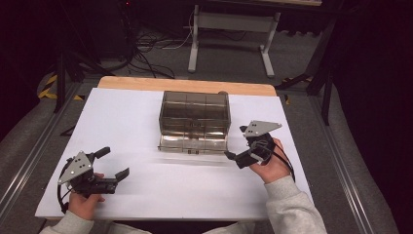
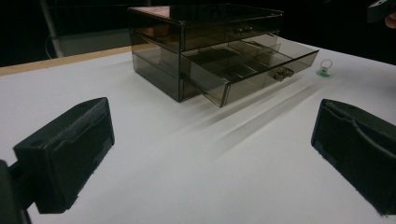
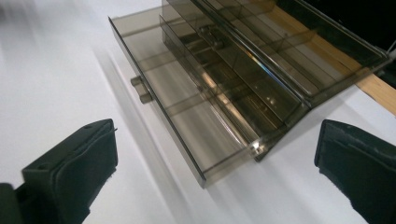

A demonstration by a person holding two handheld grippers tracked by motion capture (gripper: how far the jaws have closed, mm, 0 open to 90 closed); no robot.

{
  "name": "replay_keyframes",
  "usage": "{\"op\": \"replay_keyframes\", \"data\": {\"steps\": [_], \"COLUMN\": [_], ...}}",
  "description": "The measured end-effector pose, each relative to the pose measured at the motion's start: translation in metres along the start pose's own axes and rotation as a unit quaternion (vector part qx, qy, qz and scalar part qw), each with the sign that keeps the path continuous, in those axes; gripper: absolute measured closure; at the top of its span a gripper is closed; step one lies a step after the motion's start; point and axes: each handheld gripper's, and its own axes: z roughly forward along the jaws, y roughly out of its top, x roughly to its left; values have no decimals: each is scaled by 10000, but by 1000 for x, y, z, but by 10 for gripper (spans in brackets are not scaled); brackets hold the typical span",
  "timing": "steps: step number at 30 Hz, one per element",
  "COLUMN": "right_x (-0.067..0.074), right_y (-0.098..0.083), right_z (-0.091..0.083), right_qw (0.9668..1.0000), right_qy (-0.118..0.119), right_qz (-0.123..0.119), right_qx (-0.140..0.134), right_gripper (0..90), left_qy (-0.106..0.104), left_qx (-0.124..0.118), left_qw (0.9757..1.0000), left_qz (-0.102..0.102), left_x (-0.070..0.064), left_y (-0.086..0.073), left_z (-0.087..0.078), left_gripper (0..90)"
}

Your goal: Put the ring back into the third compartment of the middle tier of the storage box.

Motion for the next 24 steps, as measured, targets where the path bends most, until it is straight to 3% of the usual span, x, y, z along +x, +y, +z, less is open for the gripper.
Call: {"op": "replay_keyframes", "data": {"steps": [7, 18, 24], "right_x": [-3, -6, -7], "right_y": [-12, -29, -39], "right_z": [-4, -7, -6], "right_qw": [9989, 9975, 9956], "right_qy": [-222, -372, -458], "right_qz": [120, 328, 460], "right_qx": [394, 494, 679], "right_gripper": [6, 37, 80], "left_qy": [-1, 2, -6], "left_qx": [8, 7, 5], "left_qw": [10000, 10000, 10000], "left_qz": [9, 10, 11], "left_x": [0, 0, 0], "left_y": [0, 0, 0], "left_z": [0, 0, 0], "left_gripper": [3, 3, 3]}}
